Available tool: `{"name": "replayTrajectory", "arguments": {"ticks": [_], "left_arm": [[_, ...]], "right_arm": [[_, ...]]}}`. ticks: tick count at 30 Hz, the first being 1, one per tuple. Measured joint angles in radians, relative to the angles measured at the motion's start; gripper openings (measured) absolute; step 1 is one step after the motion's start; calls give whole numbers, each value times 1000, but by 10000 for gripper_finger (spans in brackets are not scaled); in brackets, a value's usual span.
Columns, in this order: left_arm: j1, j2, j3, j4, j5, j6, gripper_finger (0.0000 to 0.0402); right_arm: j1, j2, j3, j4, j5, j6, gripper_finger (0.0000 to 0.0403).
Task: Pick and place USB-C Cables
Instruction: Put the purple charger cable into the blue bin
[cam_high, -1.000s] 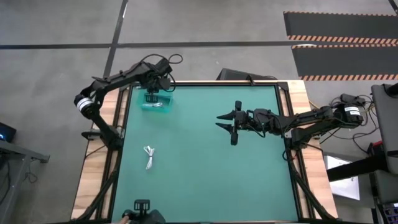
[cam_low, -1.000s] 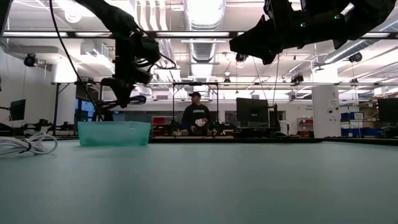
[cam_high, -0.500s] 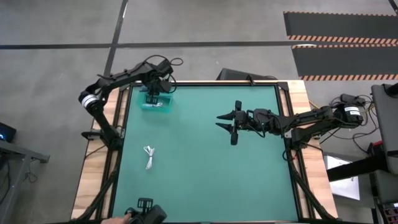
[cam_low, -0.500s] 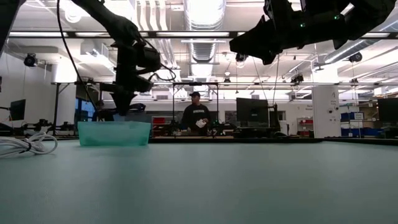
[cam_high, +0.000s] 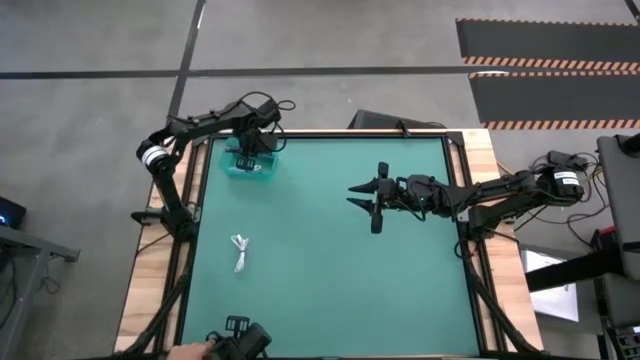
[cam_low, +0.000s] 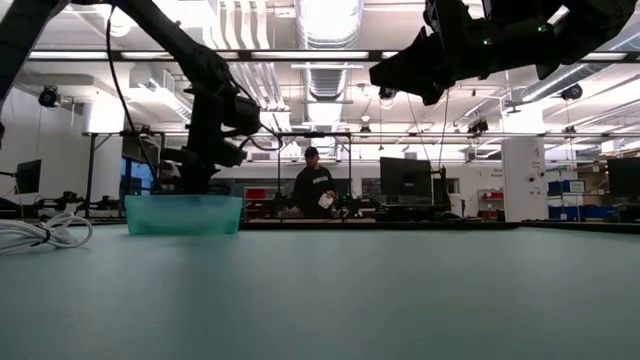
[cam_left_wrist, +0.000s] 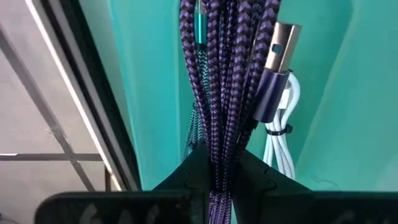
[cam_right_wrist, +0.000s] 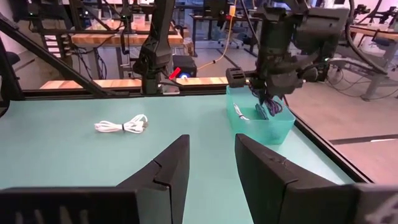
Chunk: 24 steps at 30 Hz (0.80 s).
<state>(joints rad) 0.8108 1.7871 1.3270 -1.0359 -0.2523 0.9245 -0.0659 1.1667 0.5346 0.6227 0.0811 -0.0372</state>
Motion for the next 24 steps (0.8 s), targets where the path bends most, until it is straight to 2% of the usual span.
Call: {"name": "replayTrajectory", "arguments": {"ticks": [10, 24], "left_arm": [[12, 53, 2, 12, -2, 19, 22], [21, 57, -8, 38, -6, 32, 22]], "right_arm": [[0, 0, 0, -7, -1, 0, 118], [0, 0, 0, -18, -1, 0, 118]]}}
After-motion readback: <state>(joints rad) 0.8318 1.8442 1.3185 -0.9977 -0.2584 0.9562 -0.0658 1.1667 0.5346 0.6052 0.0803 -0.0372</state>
